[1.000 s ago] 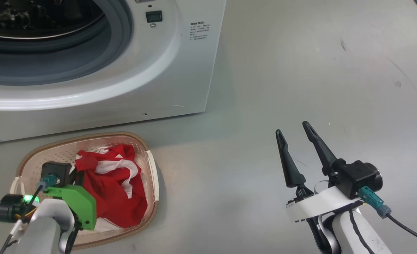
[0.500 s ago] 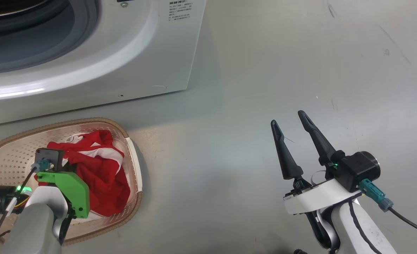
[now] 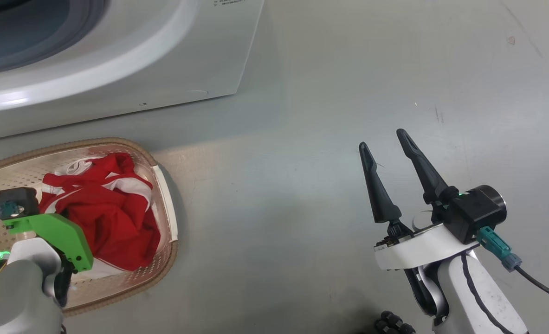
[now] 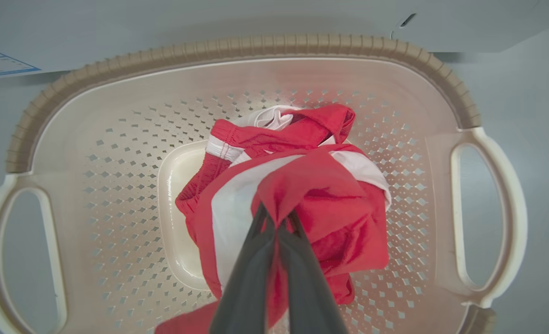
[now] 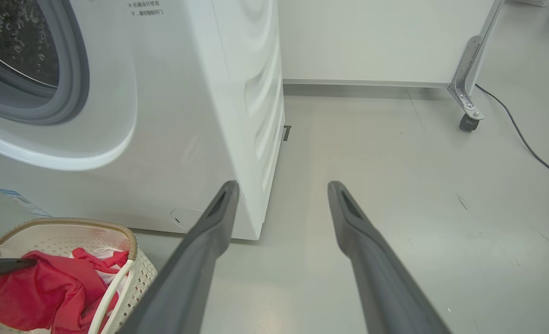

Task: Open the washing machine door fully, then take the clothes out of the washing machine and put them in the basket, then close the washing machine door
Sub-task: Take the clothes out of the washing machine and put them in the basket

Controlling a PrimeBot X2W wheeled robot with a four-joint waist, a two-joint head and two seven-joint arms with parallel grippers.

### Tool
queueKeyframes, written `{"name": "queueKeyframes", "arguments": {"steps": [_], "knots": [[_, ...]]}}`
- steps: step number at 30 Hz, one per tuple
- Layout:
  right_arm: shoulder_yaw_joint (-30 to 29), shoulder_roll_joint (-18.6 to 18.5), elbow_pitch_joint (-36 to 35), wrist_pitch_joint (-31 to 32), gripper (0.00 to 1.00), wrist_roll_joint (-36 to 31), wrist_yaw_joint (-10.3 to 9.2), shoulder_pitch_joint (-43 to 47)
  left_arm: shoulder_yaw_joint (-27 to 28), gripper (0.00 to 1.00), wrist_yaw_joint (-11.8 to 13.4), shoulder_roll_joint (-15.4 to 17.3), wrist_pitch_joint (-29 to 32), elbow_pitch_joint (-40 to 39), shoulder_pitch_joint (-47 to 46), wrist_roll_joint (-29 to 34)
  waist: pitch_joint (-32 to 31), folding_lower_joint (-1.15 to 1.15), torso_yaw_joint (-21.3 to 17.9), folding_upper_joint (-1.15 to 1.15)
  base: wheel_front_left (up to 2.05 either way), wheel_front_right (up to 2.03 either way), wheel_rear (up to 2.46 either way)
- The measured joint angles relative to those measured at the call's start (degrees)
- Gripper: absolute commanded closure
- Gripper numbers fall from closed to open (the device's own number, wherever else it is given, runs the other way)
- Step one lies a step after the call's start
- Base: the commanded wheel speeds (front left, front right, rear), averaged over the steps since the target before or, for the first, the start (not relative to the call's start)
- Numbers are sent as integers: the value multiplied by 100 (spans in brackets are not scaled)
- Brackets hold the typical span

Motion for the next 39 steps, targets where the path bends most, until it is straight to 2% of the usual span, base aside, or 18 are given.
{"name": "queueKeyframes", "arguments": {"steps": [11,12,13,14,19,28,33,39], "knots": [[16,2,8,0,0,-70,-37,-15,-25,100,49,5,-174,481,-219,59,77,0,80,0,0,0,0],[15,2,13,0,0,-73,-37,-23,-23,82,49,-3,-174,528,-236,58,74,0,85,0,0,0,0],[15,2,15,0,0,-73,-37,-34,-24,18,51,-11,-174,572,-244,58,70,0,90,0,0,0,0],[15,2,19,0,0,-73,-37,-46,-24,0,51,-22,-174,627,-252,57,65,0,96,0,0,0,0],[15,4,78,0,0,-73,-37,-110,-379,0,77,26,-344,764,-282,457,-15,0,121,0,0,0,0],[5,9,181,0,0,-70,-35,-121,-377,0,71,-11,-682,934,-324,450,-288,0,184,0,0,0,0],[-103,11,288,0,0,-24,-31,-127,-457,0,-133,-174,-1087,898,-403,428,-584,0,255,0,0,0,0],[-211,12,405,0,0,31,14,-126,-528,0,-260,-336,-1474,865,-409,428,-969,0,365,0,0,0,0]]}}
